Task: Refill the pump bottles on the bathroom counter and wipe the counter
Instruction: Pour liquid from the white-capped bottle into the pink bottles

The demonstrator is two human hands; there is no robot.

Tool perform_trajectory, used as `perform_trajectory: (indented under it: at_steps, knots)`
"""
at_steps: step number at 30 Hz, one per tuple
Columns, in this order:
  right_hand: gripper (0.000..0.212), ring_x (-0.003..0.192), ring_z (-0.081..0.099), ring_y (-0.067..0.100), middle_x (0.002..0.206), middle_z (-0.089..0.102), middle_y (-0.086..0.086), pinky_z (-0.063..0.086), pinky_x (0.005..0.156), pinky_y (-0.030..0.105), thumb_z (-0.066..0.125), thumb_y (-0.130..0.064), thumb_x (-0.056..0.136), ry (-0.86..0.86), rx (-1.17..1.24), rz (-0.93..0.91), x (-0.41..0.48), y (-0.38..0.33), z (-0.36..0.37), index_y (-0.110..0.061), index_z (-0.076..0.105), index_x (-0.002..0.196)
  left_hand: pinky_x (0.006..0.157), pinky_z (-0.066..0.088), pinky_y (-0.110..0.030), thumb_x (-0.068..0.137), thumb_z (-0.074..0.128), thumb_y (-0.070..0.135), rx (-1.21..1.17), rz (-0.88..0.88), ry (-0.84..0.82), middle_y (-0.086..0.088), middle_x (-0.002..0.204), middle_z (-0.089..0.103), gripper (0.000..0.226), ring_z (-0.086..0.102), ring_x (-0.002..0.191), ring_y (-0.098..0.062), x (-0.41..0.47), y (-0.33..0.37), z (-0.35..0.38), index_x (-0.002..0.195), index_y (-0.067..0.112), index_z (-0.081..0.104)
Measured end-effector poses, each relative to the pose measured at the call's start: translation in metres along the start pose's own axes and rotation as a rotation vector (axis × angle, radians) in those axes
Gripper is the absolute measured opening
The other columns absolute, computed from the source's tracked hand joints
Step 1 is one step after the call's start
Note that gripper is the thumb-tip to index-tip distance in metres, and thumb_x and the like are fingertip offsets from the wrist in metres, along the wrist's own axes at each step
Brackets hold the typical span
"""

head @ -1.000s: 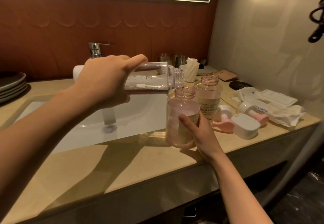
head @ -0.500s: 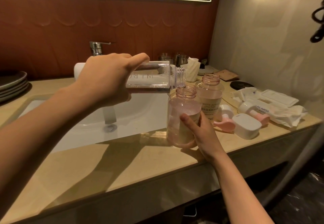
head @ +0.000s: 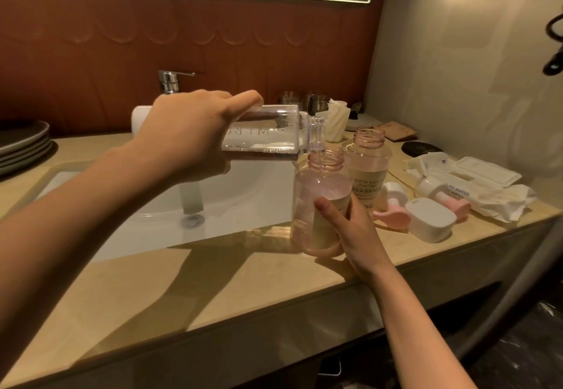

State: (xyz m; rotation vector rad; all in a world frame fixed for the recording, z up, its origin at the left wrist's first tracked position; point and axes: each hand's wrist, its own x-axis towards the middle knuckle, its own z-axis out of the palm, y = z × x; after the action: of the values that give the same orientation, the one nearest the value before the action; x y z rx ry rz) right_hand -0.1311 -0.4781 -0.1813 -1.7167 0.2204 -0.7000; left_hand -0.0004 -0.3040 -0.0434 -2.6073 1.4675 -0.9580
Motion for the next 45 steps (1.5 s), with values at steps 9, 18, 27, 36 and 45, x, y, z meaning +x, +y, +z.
perform_trajectory:
  at_steps: [9,18,27,36,45]
  knots:
    - [0.086,0.105,0.059,0.0,0.11,0.065,-0.018,0.048,0.091,0.024,0.063,-0.085,0.045,-0.003,0.007,-0.001,0.0,-0.001,0.0,-0.035,0.053,0.114,0.049,0.03,-0.019,0.069,0.08,0.027,-0.084,-0.047,-0.065,0.0,0.111,0.062,0.082,0.052,0.086,-0.018,-0.003,0.002,0.006,0.136,0.032,0.032]
    - [0.077,0.106,0.061,0.006,0.111,0.066,-0.014,0.048,0.096,0.038,0.068,-0.078,0.048,0.006,0.02,0.026,-0.002,-0.002,0.0,-0.036,0.054,0.112,0.053,0.027,-0.025,0.07,0.08,0.028,-0.224,-0.146,-0.099,0.007,0.098,0.051,0.084,0.04,0.085,-0.014,-0.013,0.011,0.011,0.138,0.034,0.032]
    - [0.064,0.104,0.061,0.002,0.111,0.065,-0.015,0.048,0.093,0.029,0.064,-0.062,0.058,0.01,0.012,0.021,-0.001,-0.001,0.0,-0.034,0.054,0.114,0.059,0.046,-0.032,0.057,0.083,0.023,-0.585,-0.233,-0.05,0.007,0.092,0.055,0.082,0.054,0.08,-0.023,-0.027,0.018,0.033,0.127,0.033,0.043]
    - [0.072,0.106,0.06,0.003,0.115,0.064,-0.011,0.047,0.093,0.026,0.062,-0.064,0.059,0.018,-0.003,0.012,0.0,0.001,0.001,-0.027,0.053,0.121,0.077,0.049,-0.034,0.056,0.087,0.014,-1.087,-0.426,0.067,0.009,0.104,0.053,0.07,0.05,0.088,-0.006,-0.039,0.027,0.043,0.114,0.032,0.051]
    - [0.063,0.101,0.057,-0.009,0.112,0.06,-0.022,0.046,0.081,0.01,0.061,-0.066,0.057,0.011,-0.01,0.03,-0.001,0.0,0.001,-0.039,0.05,0.113,0.08,0.057,-0.036,0.032,0.085,0.043,-1.544,-0.561,0.139,-0.004,0.124,0.054,0.094,0.059,0.108,-0.024,-0.058,0.036,0.059,0.119,0.032,0.051]
